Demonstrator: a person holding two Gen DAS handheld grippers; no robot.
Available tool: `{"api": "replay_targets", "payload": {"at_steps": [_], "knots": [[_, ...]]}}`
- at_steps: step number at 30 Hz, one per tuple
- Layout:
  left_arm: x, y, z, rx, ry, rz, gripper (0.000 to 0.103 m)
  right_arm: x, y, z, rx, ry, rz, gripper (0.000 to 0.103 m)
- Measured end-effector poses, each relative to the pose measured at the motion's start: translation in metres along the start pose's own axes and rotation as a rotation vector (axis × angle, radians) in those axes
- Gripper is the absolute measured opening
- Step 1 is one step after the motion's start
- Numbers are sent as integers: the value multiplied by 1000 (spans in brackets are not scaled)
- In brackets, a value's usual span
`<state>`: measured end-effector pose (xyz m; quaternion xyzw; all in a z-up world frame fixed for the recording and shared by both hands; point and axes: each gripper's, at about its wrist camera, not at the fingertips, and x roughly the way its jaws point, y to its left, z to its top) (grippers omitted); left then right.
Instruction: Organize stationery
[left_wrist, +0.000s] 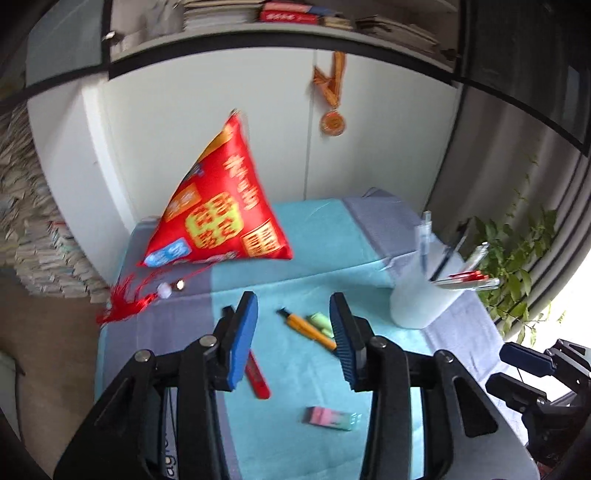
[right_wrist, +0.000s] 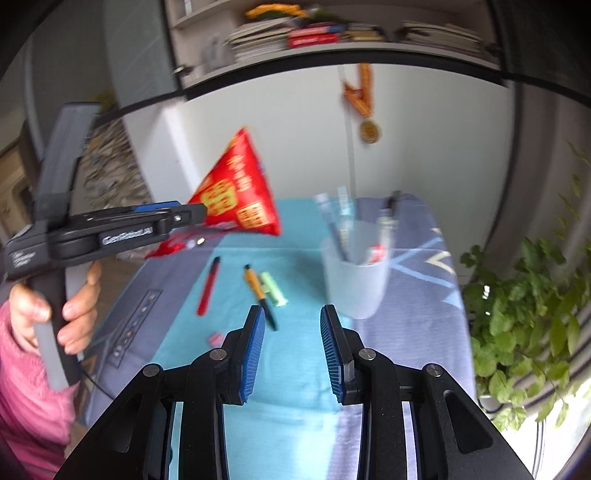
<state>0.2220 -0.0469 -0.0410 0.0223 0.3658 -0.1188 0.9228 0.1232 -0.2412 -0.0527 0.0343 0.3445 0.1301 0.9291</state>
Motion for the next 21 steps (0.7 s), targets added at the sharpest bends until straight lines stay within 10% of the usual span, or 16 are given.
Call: {"api": "replay_targets", "payload": {"at_steps": [21], "knots": [[102, 34, -62, -27, 274, 88, 39, 148, 30, 3, -54, 297, 11, 31]]}}
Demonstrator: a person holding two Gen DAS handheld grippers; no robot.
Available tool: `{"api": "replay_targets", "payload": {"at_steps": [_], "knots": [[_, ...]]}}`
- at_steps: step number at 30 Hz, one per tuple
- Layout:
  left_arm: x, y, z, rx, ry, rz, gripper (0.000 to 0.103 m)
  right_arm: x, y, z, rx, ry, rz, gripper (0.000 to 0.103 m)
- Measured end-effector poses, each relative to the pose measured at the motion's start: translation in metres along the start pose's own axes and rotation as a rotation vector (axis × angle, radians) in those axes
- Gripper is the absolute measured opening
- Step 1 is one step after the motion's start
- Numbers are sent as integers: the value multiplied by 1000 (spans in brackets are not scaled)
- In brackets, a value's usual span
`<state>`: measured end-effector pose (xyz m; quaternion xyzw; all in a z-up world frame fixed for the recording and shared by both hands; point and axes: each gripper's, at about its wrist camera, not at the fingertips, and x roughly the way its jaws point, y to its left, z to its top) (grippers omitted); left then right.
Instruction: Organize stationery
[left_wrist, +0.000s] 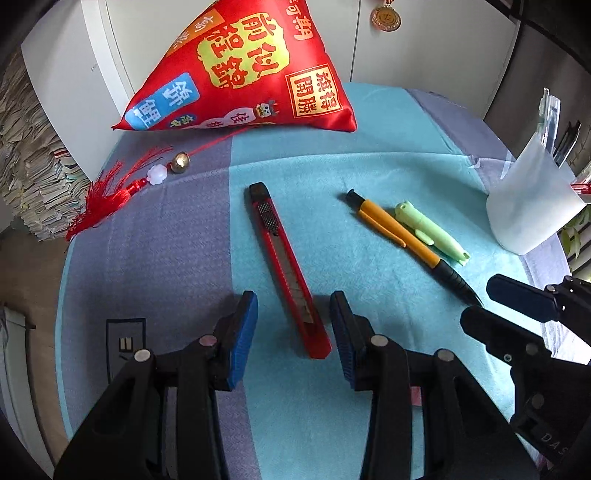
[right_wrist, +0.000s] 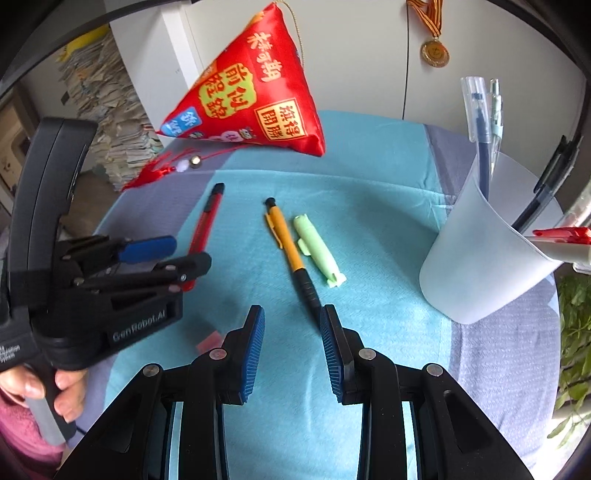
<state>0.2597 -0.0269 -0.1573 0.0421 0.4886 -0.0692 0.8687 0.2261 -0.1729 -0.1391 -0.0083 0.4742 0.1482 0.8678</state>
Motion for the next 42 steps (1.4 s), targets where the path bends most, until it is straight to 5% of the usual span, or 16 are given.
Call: {"api": "replay_targets", "payload": {"at_steps": [4, 7, 9, 14, 27, 30, 32, 33, 42], "knots": [[1, 1, 1, 3, -4, -3, 37, 12, -2, 6, 6, 15, -11, 31], [-1, 6, -1, -2, -5, -39, 14, 20, -1, 6, 11, 28, -10, 31], [-4, 11, -4, -14, 7, -88, 12, 22, 0, 4, 5, 43, -21, 16], [-19, 20, -23, -20, 35, -201, 12, 7, -6, -10, 15, 41, -8, 10], [-75, -6, -101, 166, 79, -206, 12, -57, -11, -94, -64, 142, 3, 10], [-76, -8, -94, 165, 61, -185, 16, -62, -12, -94, -61, 112, 18, 20], [-74, -7, -84, 149, 40, -178, 31, -63, -14, -86, -42, 79, 8, 46], [-74, -8, -80, 144, 23, -169, 41, -63, -13, -80, -34, 56, 7, 50], [-52, -23, -57, 193, 21, -139, 39, -27, 4, -48, -86, 83, -54, 47]]}}
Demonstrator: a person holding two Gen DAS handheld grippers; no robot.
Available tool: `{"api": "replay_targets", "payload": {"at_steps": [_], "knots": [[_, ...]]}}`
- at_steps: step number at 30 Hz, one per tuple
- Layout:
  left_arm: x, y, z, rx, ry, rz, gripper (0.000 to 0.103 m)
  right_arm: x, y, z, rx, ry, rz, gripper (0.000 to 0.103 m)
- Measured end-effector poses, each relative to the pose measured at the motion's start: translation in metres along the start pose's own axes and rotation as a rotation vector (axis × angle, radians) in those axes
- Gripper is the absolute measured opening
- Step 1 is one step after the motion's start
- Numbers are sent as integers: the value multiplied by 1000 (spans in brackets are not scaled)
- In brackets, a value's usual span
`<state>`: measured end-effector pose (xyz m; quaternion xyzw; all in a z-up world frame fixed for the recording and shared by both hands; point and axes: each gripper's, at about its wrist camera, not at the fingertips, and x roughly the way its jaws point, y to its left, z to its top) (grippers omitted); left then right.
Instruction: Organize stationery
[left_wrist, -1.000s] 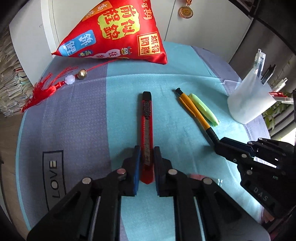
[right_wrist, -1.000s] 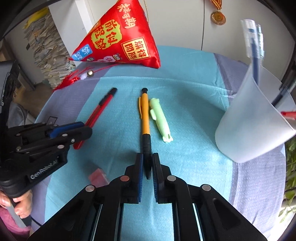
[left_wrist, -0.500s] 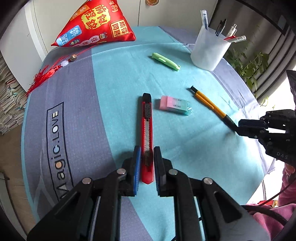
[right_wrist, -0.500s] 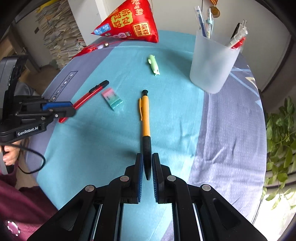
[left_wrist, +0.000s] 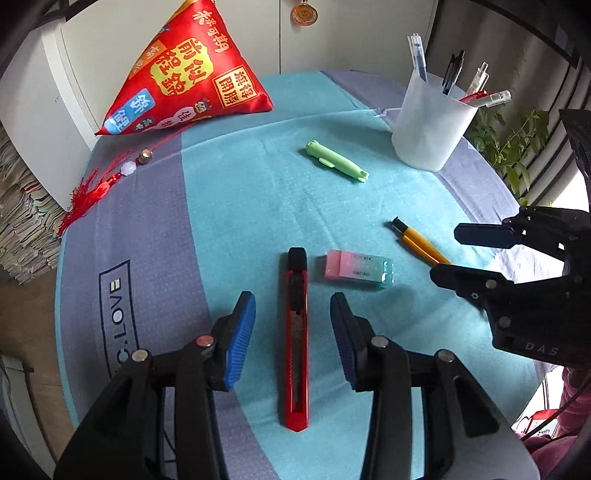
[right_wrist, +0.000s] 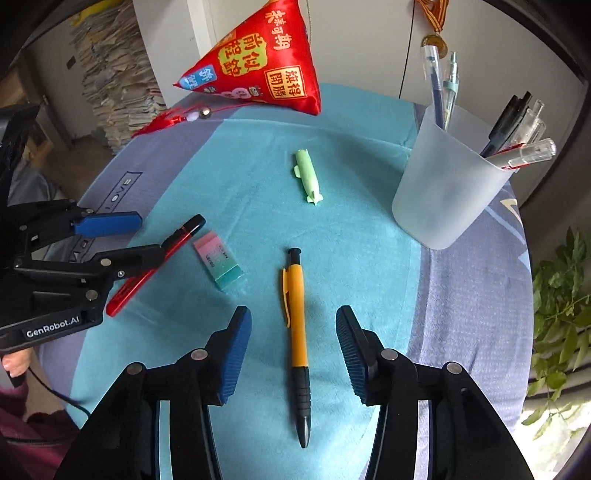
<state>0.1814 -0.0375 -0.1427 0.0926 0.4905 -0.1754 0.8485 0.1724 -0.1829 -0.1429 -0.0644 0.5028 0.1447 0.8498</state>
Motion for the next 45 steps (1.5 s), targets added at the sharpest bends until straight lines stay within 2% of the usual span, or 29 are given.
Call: {"api": "replay_targets", "payload": {"at_steps": [5, 13, 16, 21, 23, 24, 25, 27, 45], "knots": [[9, -1, 5, 13, 13, -8, 39, 6, 3, 6, -24, 11, -21, 41], [20, -2, 14, 9, 26, -22, 38, 20, 6, 16, -45, 29, -38, 39], [22, -4, 12, 14, 35, -30, 36, 25, 6, 19, -47, 43, -45, 30], [26, -4, 12, 19, 29, -37, 34, 29, 6, 22, -46, 51, -42, 29], [28, -3, 13, 19, 23, -33, 25, 30, 7, 24, -51, 50, -40, 28], [26, -2, 12, 18, 20, -31, 12, 30, 7, 24, -52, 49, -37, 25], [27, -1, 13, 11, 22, -37, 12, 30, 8, 24, -54, 49, -31, 15], [26, 3, 13, -17, 27, -57, 11, 29, 10, 24, -57, 50, -41, 14], [-53, -12, 8, 0, -151, -58, 11, -74, 5, 10, 19, -203, -62, 14]]}}
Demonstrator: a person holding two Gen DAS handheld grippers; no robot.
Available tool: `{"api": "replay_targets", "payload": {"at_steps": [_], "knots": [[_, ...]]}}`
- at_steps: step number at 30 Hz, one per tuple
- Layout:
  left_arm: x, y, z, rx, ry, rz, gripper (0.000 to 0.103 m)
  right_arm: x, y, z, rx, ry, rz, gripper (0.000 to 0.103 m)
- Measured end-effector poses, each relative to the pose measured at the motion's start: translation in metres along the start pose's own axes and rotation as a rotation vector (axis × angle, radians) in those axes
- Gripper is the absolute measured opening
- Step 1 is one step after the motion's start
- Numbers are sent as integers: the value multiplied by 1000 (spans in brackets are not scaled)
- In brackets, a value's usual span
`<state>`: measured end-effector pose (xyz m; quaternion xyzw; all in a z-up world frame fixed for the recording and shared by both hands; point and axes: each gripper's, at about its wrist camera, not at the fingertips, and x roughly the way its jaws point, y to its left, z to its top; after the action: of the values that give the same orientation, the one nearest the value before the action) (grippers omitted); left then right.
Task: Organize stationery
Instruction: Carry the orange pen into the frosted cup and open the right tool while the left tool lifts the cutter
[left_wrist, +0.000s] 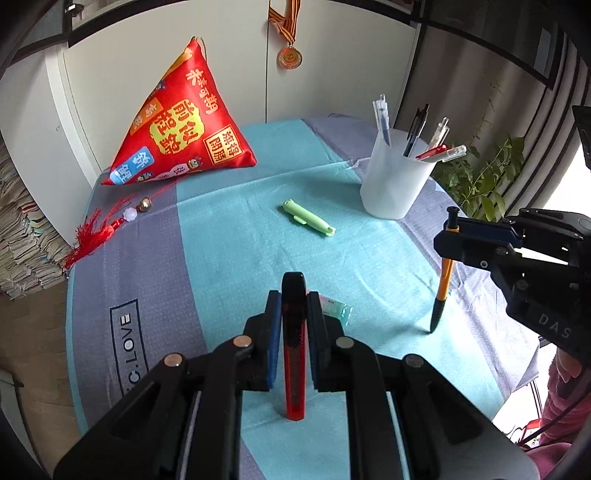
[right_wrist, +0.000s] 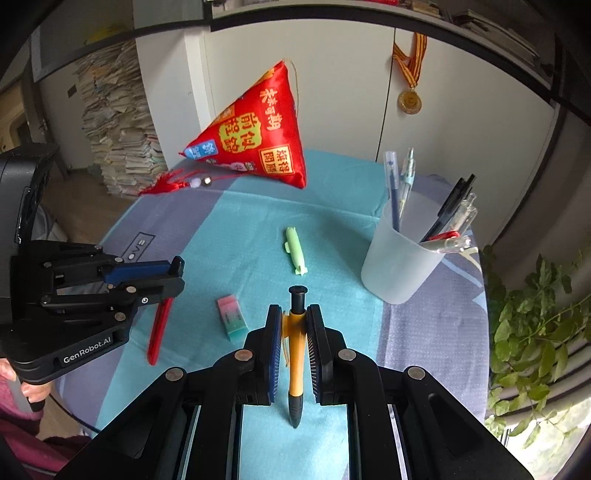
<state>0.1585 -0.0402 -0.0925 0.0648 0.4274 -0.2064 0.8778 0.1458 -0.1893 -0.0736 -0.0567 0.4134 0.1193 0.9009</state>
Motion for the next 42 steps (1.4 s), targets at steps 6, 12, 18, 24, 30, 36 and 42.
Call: {"api": "replay_targets", "payload": {"at_steps": [6, 12, 18, 24, 30, 36, 42], "knots": [[-23, -9, 5, 18, -56, -2, 11, -31, -4, 3, 24, -77, -8, 14], [-42, -16, 13, 24, -106, 1, 11, -42, -12, 6, 46, -109, -25, 14], [-46, -21, 17, 25, -114, -11, 11, -55, -22, 7, 72, -139, -49, 14], [-47, -26, 15, 25, -108, -19, 11, -77, -42, 35, 115, -217, -92, 14], [-55, -28, 14, 14, -122, -27, 11, -87, -67, 81, 194, -311, -108, 14], [-59, -25, 13, 10, -126, -24, 11, -39, -83, 105, 236, -243, -138, 14], [-56, -21, 15, 0, -122, -26, 11, 1, -96, 102, 252, -191, -191, 14]]}}
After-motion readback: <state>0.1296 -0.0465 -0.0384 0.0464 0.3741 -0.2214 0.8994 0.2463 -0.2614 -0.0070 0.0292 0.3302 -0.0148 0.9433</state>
